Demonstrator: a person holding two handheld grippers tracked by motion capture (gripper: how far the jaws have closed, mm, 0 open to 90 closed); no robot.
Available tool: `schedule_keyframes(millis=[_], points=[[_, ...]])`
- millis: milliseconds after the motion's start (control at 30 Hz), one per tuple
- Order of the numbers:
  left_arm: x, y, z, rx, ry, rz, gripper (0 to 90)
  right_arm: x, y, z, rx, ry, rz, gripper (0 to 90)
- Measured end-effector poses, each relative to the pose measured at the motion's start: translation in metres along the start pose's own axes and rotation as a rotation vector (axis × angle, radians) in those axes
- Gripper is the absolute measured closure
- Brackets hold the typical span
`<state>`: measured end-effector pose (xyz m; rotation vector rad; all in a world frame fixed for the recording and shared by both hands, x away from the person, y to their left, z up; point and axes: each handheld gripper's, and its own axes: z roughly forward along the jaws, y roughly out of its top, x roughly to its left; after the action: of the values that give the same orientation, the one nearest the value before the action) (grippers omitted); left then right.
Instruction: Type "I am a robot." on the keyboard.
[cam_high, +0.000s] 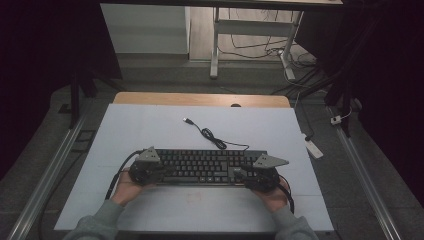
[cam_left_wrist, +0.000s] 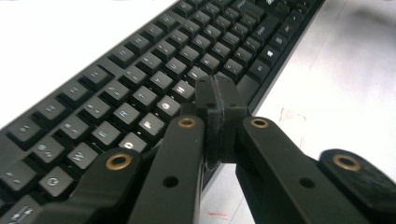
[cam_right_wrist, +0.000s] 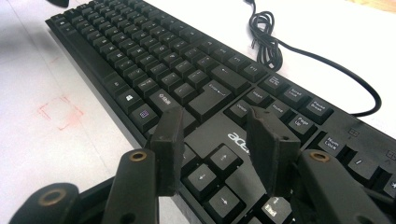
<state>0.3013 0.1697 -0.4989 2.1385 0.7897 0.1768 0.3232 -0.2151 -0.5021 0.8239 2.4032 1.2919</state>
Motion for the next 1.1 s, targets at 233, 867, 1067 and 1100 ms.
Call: schedule_keyframes(millis=[233, 867, 1067, 1100], points=[[-0.006, -0.003, 0.012, 0.048, -0.012, 0.023, 88.7, 0.000, 0.000, 0.002, 0.002, 0.002, -0.001, 56.5], [-0.007, -0.004, 0.027, 0.092, 0.019, 0.018, 88.5, 0.001, -0.001, 0.004, 0.010, 0.003, -0.003, 56.3], [-0.008, -0.005, 0.032, 0.106, 0.032, 0.022, 88.5, 0.000, -0.001, 0.003, 0.012, -0.001, -0.003, 56.2], [-0.009, -0.005, 0.033, 0.117, 0.039, 0.025, 88.6, 0.000, -0.001, 0.003, 0.012, -0.001, -0.003, 56.3]])
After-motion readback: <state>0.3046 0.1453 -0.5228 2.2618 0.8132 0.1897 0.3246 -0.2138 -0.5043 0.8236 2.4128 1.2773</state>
